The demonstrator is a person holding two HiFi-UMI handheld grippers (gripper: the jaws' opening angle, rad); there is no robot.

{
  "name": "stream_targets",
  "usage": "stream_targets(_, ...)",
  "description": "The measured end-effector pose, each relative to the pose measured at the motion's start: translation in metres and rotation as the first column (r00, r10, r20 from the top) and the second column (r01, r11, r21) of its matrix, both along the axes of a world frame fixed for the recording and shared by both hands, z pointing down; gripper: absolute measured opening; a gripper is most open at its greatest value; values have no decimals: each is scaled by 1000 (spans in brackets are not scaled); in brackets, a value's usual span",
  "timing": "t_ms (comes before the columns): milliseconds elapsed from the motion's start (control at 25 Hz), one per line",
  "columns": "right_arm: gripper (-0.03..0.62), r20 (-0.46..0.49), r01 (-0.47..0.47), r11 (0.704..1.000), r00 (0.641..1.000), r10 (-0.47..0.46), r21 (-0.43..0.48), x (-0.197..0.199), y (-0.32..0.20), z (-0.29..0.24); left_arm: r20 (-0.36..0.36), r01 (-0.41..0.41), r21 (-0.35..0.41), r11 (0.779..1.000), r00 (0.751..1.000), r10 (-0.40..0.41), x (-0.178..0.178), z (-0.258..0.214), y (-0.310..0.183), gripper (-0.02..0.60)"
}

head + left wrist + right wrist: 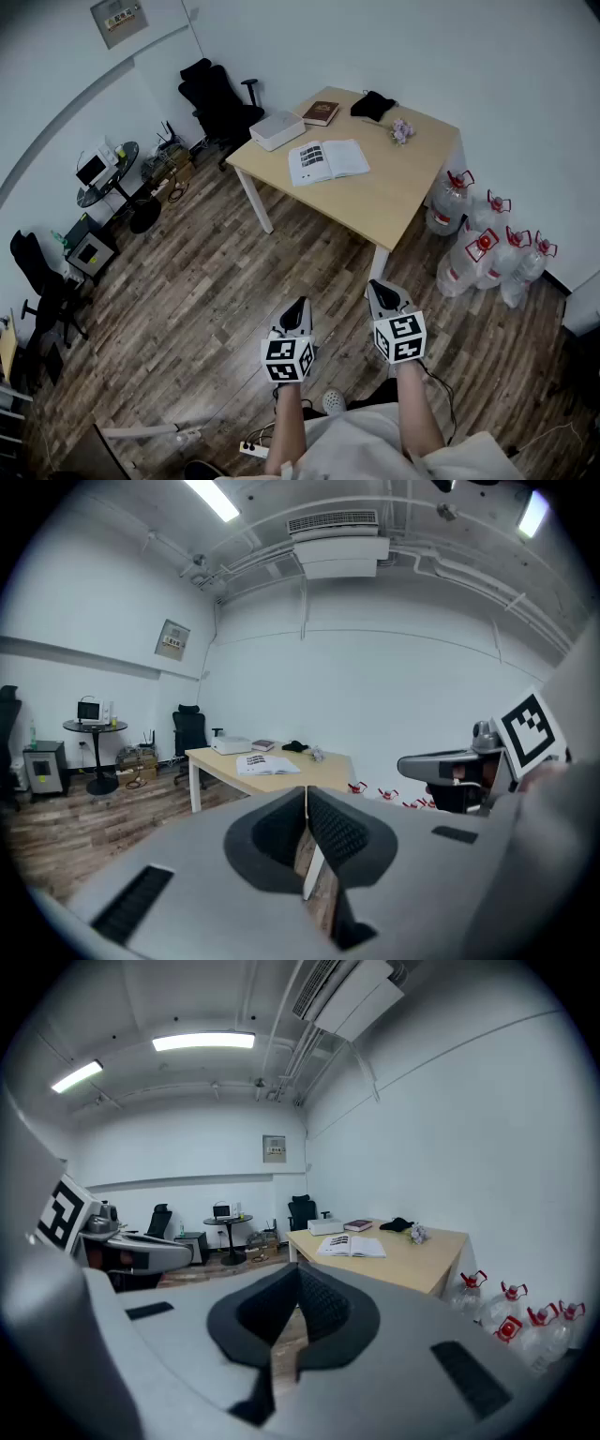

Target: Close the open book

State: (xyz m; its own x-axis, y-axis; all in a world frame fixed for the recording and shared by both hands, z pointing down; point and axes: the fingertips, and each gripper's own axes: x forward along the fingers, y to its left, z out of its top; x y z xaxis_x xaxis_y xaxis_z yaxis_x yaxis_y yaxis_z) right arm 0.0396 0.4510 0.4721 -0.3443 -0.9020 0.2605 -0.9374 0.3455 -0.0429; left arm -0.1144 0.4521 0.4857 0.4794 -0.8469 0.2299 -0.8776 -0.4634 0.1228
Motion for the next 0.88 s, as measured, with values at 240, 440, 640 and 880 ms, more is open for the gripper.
stream_targets(240, 2, -4, -5, 1000, 1000, 5, 0, -15, 11, 2, 5, -23, 35, 999, 1000, 22, -13, -11, 3, 23)
stream_targets(440, 3, -9, -13, 1000, 1000, 13, -11, -11, 14, 6, 10, -32, 35, 999, 999, 32, -11, -8, 2, 23)
stream_targets(640, 3, 27, -5, 1000, 1000, 5, -7, -12, 14, 1, -29, -59, 43, 997, 998, 60, -14, -16, 1, 26)
stream_targets(880, 115, -36, 61, 998, 997, -62, -23, -28, 14, 8, -28, -55, 35, 998, 998, 56, -25, -13, -2, 152)
